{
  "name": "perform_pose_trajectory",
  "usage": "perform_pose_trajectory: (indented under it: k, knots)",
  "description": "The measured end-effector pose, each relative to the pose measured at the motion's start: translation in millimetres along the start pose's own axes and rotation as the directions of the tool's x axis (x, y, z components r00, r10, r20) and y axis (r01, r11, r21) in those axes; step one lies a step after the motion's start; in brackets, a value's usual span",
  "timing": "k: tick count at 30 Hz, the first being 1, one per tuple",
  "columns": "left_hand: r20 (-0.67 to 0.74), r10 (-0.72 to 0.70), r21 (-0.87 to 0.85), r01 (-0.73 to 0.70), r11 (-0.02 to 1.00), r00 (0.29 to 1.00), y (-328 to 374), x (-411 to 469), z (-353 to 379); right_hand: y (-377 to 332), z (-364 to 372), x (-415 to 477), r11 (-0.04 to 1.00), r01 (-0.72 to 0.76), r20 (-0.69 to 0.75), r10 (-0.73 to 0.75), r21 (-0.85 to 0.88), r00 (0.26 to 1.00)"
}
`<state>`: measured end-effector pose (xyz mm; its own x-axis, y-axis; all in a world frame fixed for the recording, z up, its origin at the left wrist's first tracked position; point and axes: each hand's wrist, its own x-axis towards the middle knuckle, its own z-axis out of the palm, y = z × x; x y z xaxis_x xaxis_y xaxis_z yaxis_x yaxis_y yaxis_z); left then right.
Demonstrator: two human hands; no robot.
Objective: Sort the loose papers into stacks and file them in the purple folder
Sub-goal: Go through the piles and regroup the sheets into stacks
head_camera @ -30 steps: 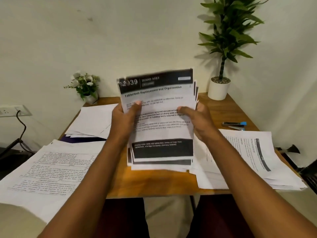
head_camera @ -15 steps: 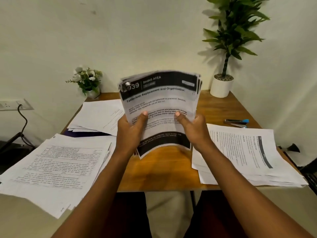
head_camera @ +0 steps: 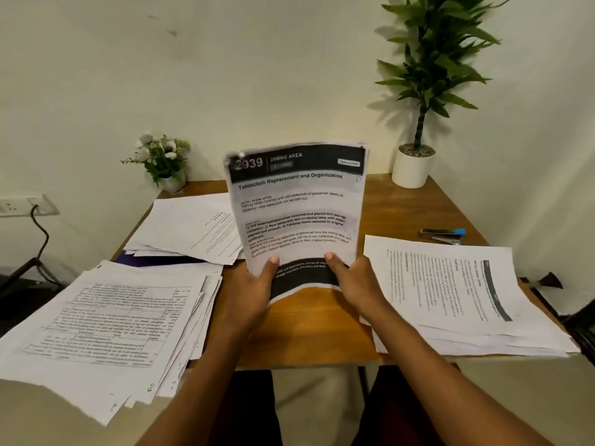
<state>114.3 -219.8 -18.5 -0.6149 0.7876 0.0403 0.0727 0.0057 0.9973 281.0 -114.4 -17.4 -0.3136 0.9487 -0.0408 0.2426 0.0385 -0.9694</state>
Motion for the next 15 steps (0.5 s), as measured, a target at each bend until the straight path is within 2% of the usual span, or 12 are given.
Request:
perform_pose_trajectory:
  k: [2,4,6,7,8,9,10,12,15]
  knots:
    - [-0.023,-0.005,0.019,0.005,1.000,1.000,-5,1,1,6,-1,2,0.999,0.005,-0.009,-0.006,-0.040,1.000]
    - [-0.072,-0.011,-0.041,0.008,0.999,0.997,-5,3,3,8,-5,4,1.000,0.008,0.010,-0.008,0.001,1.000]
    - [-0.152,-0.062,-0.162,0.037,0.986,0.986,-1,6,6,8,-8,4,0.969,-0.022,0.026,0.016,0.247,1.000]
    - [-0.178,-0.116,-0.256,0.068,0.964,0.977,1,8,8,8,-9,3,0.901,-0.062,0.059,0.040,0.429,0.997]
    - [-0.170,-0.172,-0.361,0.101,0.927,0.970,3,8,12,5,-7,0,0.809,-0.105,0.114,0.048,0.579,0.992]
    - [-0.128,-0.207,-0.455,0.128,0.881,0.970,5,7,17,2,-4,-4,0.738,-0.125,0.157,0.026,0.663,0.987]
    - [-0.076,-0.218,-0.521,0.148,0.841,0.973,7,5,24,-2,1,-6,0.709,-0.127,0.171,0.010,0.693,0.985]
    - [0.015,-0.216,-0.570,0.186,0.800,0.976,9,-2,37,-11,11,-7,0.706,-0.101,0.117,0.025,0.701,0.993]
    - [0.119,-0.196,-0.563,0.229,0.794,0.973,12,-7,44,-19,8,-1,0.712,-0.069,0.024,0.072,0.699,0.997]
